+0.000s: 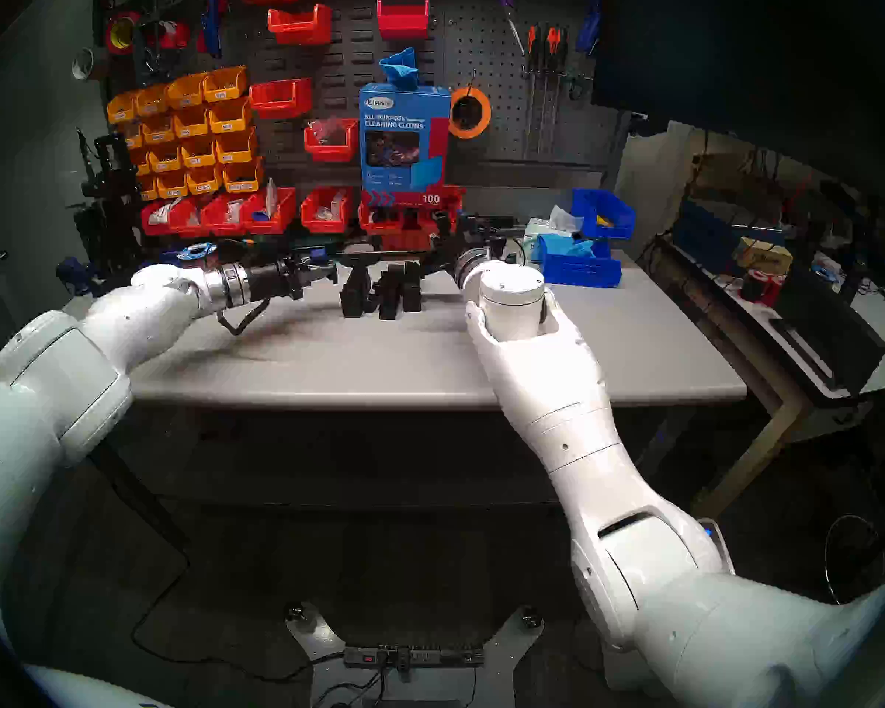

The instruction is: Clamp the two 3D printed pieces together with the clamp

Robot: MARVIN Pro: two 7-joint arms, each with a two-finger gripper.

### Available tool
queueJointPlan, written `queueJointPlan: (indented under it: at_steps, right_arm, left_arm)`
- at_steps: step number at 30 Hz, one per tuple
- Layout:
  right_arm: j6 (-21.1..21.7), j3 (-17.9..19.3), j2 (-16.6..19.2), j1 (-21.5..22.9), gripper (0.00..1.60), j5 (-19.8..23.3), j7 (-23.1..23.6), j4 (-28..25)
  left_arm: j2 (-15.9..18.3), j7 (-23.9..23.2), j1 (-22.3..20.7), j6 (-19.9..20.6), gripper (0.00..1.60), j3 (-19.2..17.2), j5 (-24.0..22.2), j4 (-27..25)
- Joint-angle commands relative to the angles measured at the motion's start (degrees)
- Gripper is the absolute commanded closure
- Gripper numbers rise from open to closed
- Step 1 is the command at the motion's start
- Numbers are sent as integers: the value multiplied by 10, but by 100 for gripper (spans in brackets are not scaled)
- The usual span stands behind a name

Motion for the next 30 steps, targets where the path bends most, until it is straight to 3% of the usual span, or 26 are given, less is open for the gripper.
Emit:
queueJointPlan:
  at_steps: [1, 30]
  right_arm:
    - [-12, -5, -14, 33, 160, -1, 6, -7]
    - [-16, -15, -27, 58, 160, -5, 10, 39]
  left_arm:
    - [-10, 15, -34, -1, 160, -7, -3, -8]
    - [-16, 48, -29, 13, 160, -9, 18, -9]
